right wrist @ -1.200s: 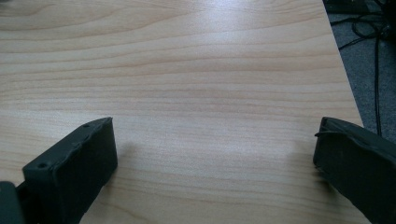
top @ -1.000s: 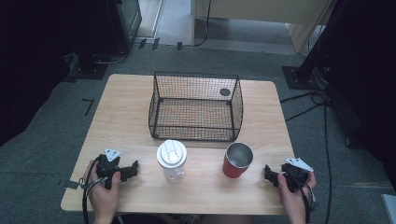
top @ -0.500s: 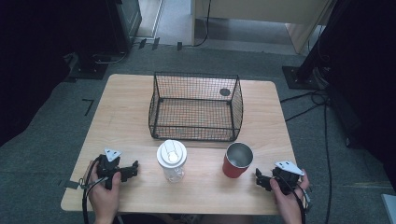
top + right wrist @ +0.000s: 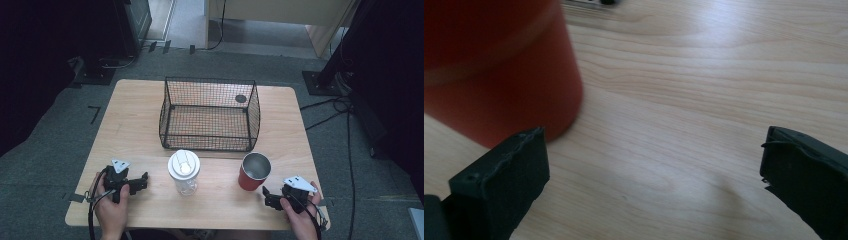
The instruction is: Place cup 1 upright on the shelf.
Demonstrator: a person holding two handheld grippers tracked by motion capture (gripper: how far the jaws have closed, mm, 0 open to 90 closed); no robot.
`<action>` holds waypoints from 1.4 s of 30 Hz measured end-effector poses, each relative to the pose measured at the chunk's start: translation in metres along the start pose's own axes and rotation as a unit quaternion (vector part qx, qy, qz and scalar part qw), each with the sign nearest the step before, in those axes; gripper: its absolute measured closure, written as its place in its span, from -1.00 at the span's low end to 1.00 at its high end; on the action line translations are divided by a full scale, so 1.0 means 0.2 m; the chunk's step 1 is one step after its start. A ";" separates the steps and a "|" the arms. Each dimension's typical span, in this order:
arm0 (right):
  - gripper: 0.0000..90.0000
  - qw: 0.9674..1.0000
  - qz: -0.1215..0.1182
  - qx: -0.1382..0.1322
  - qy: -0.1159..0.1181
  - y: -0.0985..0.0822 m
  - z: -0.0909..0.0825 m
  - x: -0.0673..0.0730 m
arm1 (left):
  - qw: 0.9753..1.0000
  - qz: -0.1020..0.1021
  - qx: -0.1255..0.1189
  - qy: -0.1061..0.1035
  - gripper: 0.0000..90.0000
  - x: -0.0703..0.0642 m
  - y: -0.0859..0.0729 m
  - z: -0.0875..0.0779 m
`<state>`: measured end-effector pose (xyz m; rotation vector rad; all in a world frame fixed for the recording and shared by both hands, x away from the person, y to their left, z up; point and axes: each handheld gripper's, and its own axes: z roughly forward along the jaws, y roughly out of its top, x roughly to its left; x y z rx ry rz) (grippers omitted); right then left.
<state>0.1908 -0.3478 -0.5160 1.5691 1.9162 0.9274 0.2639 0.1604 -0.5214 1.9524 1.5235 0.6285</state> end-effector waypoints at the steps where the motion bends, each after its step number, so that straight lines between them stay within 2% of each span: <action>1: -1.00 1.000 -0.004 -0.001 0.007 0.00 0.00 0.01 | 1.000 0.000 0.000 0.000 -1.00 0.00 0.00 0.00; 5: -1.00 1.000 -0.012 -0.004 0.022 0.01 0.00 0.04 | 1.000 0.000 0.000 0.000 -1.00 0.00 0.00 0.00; 9: -1.00 0.999 -0.010 -0.005 0.031 0.02 -0.01 0.06 | 1.000 0.000 0.000 0.000 -1.00 0.00 0.00 0.00; 14: -1.00 0.998 -0.005 -0.019 0.064 0.05 -0.03 0.10 | 1.000 0.000 0.000 0.000 -1.00 0.00 0.00 0.00; 19: -1.00 0.996 -0.003 -0.029 0.082 0.08 -0.04 0.14 | 1.000 0.000 0.000 0.000 -1.00 0.00 0.00 0.00; 23: -1.00 0.996 -0.009 -0.034 0.082 0.10 -0.04 0.17 | 1.000 0.000 0.000 0.000 -1.00 0.00 0.00 0.00; 27: -1.00 0.996 -0.004 -0.043 0.083 0.14 -0.04 0.22 | 1.000 0.000 0.000 0.000 -1.00 0.00 0.00 0.00; 30: -1.00 0.995 -0.001 -0.051 0.081 0.16 -0.04 0.23 | 1.000 0.000 0.000 0.000 -1.00 0.00 0.00 0.00; 32: -1.00 0.995 -0.011 -0.058 0.084 0.18 -0.05 0.25 | 1.000 -0.001 -0.001 0.000 -1.00 0.00 0.00 0.00; 36: -1.00 0.995 -0.003 -0.061 0.084 0.20 -0.04 0.27 | 1.000 -0.001 -0.001 0.000 -1.00 0.00 0.00 0.00; 39: -1.00 0.996 0.003 -0.060 0.071 0.22 -0.03 0.30 | 1.000 0.000 0.000 0.000 -1.00 0.00 0.00 0.00; 40: -1.00 0.997 0.008 -0.056 0.057 0.23 -0.01 0.31 | 1.000 0.000 0.000 0.000 -1.00 0.00 0.00 0.00; 41: -1.00 0.997 0.008 -0.056 0.057 0.23 -0.01 0.31 | 1.000 0.000 0.000 0.000 -1.00 0.00 0.00 0.00; 42: -1.00 0.997 0.014 -0.055 0.046 0.24 0.00 0.32 | 1.000 0.000 -0.001 0.000 -1.00 0.00 0.00 0.00</action>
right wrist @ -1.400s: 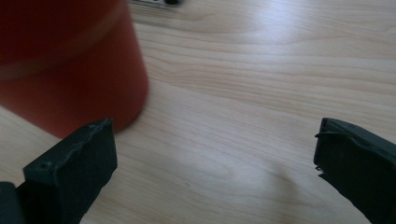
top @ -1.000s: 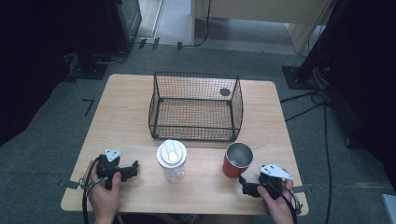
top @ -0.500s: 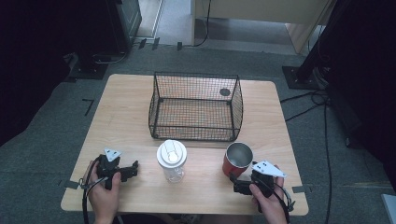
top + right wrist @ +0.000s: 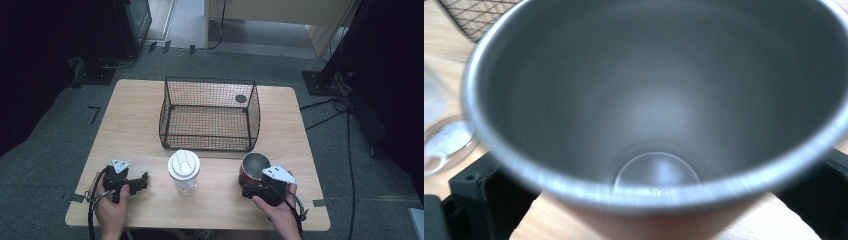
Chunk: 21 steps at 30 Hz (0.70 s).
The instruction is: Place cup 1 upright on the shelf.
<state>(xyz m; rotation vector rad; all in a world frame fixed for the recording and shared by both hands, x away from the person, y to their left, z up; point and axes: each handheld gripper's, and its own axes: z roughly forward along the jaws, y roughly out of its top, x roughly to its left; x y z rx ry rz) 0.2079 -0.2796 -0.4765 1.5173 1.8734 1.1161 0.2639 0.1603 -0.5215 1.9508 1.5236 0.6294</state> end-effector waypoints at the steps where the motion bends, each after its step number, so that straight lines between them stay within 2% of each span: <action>1: -1.00 1.000 0.001 -0.001 -0.001 0.00 0.01 0.01 | 1.000 0.000 0.000 0.000 -1.00 0.00 0.00 0.00; 6: -1.00 1.000 -0.001 0.000 -0.017 0.02 0.03 0.04 | 1.000 0.000 0.000 0.000 -1.00 0.00 0.00 0.00; 9: -0.89 0.999 0.015 -0.015 -0.029 0.03 0.04 0.05 | 1.000 0.001 0.000 0.000 -1.00 0.00 0.00 0.00; 13: -0.87 0.999 0.010 -0.018 -0.029 0.03 0.04 0.05 | 1.000 0.000 0.000 0.000 -1.00 0.00 0.00 0.00; 17: -0.85 1.000 -0.006 -0.014 -0.020 0.03 0.03 0.07 | 1.000 0.000 0.000 0.000 -1.00 0.00 0.00 0.00; 21: -0.84 0.999 -0.005 -0.022 -0.023 0.04 0.03 0.07 | 1.000 0.000 0.000 0.000 -1.00 0.00 0.00 0.00</action>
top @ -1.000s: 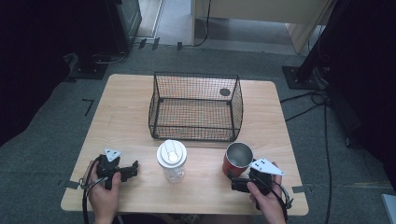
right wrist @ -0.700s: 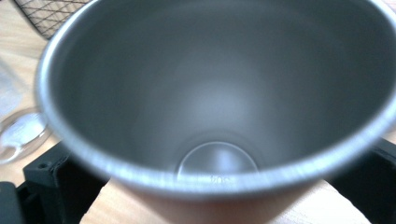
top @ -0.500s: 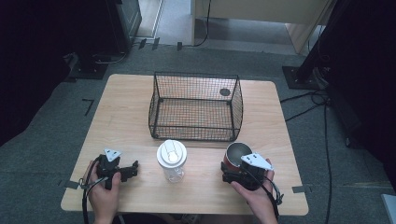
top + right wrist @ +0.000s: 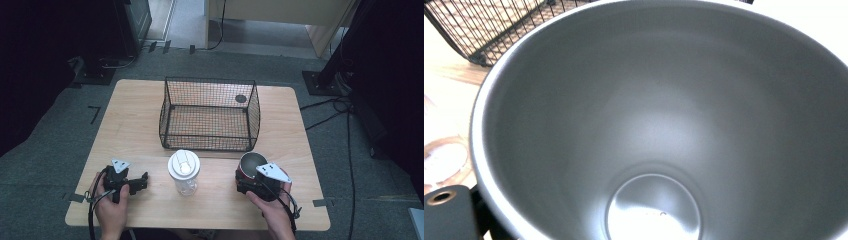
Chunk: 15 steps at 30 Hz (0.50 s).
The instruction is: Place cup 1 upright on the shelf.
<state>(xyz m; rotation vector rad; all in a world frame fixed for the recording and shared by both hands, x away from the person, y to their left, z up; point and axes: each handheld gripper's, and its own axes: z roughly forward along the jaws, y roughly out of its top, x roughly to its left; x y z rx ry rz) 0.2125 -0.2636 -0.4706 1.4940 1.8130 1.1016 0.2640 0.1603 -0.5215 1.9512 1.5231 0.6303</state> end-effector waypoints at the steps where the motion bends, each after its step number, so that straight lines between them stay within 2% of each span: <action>1: -0.84 1.000 -0.001 -0.001 -0.001 0.01 0.00 0.00 | 1.000 0.000 0.000 0.000 -1.00 0.00 0.00 0.00; 4: -0.84 1.000 -0.005 -0.007 -0.008 0.02 -0.01 0.02 | 1.000 0.000 0.000 0.000 -1.00 0.00 0.00 0.00; 10: -0.84 1.000 -0.008 -0.020 0.001 0.10 -0.03 0.04 | 1.000 -0.001 -0.001 0.000 -1.00 0.00 0.00 0.00; 15: -0.83 0.999 -0.011 -0.044 0.009 0.18 -0.04 0.07 | 1.000 -0.001 -0.001 0.000 -1.00 0.00 0.00 0.00</action>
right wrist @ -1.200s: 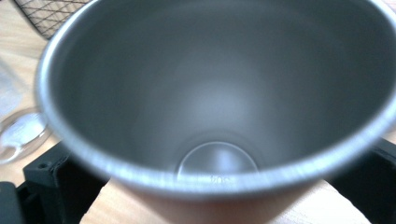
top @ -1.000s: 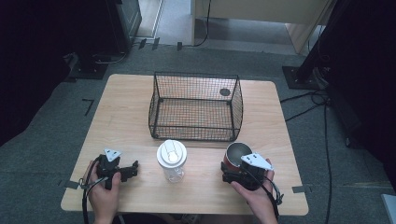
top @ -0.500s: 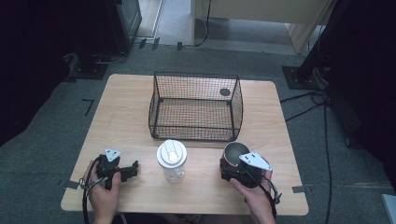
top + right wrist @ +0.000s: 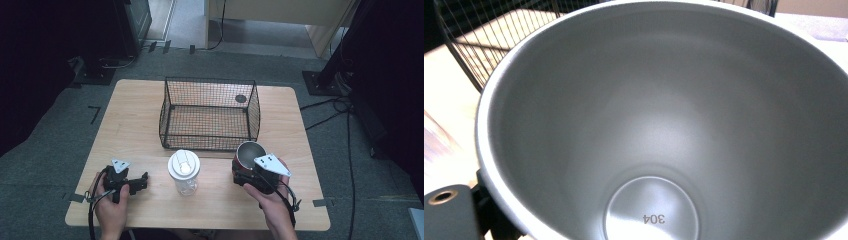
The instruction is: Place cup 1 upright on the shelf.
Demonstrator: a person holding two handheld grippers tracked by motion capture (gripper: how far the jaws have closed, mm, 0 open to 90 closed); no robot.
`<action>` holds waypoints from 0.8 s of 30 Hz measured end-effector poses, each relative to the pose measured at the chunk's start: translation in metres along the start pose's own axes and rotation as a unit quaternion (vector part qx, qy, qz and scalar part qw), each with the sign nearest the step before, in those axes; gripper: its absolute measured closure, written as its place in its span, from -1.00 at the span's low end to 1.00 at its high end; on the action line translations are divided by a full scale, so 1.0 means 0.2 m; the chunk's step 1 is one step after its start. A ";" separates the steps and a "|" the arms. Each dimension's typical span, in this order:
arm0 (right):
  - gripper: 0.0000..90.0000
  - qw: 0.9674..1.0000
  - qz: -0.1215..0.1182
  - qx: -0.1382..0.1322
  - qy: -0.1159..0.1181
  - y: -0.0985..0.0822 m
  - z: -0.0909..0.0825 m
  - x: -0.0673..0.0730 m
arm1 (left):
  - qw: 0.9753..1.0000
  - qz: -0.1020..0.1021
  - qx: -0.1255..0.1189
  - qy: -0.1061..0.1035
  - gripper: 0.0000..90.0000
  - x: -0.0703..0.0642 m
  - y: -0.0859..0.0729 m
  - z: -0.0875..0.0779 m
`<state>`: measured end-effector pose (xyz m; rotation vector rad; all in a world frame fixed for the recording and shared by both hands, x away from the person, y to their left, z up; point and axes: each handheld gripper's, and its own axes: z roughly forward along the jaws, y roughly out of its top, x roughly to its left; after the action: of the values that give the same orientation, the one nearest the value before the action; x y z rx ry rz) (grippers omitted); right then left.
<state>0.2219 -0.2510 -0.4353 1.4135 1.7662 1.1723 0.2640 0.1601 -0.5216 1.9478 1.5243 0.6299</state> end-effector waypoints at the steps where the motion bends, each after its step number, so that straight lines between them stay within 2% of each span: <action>1: -0.83 1.000 0.000 0.000 0.000 0.00 0.00 0.00 | 1.000 0.000 0.000 0.000 -1.00 0.00 0.00 0.00; 4: -0.83 1.000 0.000 -0.007 0.005 0.03 0.00 0.02 | 1.000 0.000 0.000 0.000 -1.00 0.00 0.00 0.00; 6: -0.83 1.000 -0.005 -0.022 0.006 0.06 0.01 0.03 | 1.000 0.000 0.000 0.000 -1.00 0.00 0.00 0.00; 11: -0.83 0.999 0.000 -0.033 0.010 0.10 0.02 0.05 | 1.000 0.000 0.000 0.000 -1.00 0.00 0.00 0.00; 14: -0.83 0.999 -0.001 -0.050 0.009 0.13 0.03 0.07 | 1.000 0.000 0.000 0.000 -1.00 0.00 0.00 0.00; 19: -0.83 0.997 0.003 -0.083 0.004 0.17 0.04 0.08 | 1.000 0.000 0.001 0.000 -1.00 0.00 0.00 0.00; 20: -0.83 0.997 0.003 -0.083 0.004 0.17 0.04 0.08 | 1.000 0.000 0.001 0.000 -1.00 0.00 0.00 0.00; 22: -0.83 0.995 0.003 -0.103 -0.002 0.20 0.04 0.07 | 1.000 0.000 0.001 0.000 -1.00 0.00 0.00 0.00; 24: -0.83 0.994 0.004 -0.107 -0.002 0.20 0.05 0.07 | 1.000 0.001 0.001 0.000 -1.00 0.00 0.00 0.00</action>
<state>0.2439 -0.2322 -0.4022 1.2966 1.5800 1.3185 0.2640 0.1602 -0.5213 1.9509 1.5250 0.6300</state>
